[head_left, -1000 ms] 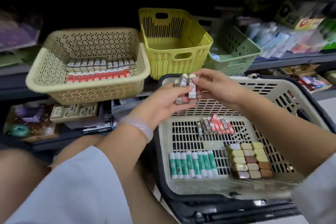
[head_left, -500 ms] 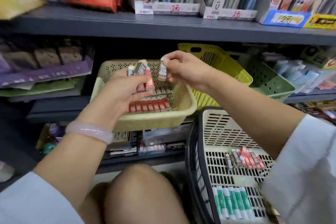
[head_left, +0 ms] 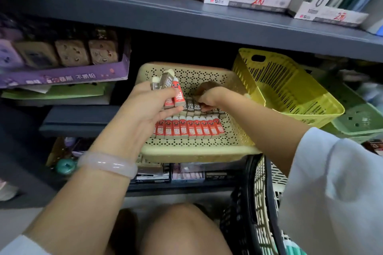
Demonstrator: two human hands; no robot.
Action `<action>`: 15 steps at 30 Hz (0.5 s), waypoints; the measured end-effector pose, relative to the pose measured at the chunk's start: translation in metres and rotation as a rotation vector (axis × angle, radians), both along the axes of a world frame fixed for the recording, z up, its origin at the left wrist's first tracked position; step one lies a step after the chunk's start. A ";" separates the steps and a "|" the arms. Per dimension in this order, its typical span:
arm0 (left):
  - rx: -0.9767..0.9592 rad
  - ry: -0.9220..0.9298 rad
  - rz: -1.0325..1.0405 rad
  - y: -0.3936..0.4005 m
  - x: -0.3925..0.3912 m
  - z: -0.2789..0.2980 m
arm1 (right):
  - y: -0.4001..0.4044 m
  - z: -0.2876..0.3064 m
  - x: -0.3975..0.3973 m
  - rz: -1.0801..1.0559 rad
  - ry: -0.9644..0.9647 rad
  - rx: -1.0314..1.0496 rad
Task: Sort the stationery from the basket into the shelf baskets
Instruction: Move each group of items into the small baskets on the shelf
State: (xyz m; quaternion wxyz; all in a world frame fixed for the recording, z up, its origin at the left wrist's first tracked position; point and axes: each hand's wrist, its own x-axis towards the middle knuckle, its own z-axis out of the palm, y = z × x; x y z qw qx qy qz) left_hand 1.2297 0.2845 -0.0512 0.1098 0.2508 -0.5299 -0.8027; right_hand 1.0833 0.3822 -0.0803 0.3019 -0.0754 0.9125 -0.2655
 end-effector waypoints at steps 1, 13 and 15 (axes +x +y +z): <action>0.001 -0.003 -0.003 -0.001 -0.001 0.000 | 0.002 -0.001 0.000 0.016 0.008 -0.004; 0.022 -0.036 -0.001 0.000 -0.004 0.000 | 0.017 -0.007 0.001 0.650 0.455 0.312; 0.016 -0.048 0.001 0.002 -0.004 -0.001 | 0.018 -0.007 0.000 0.649 0.468 0.306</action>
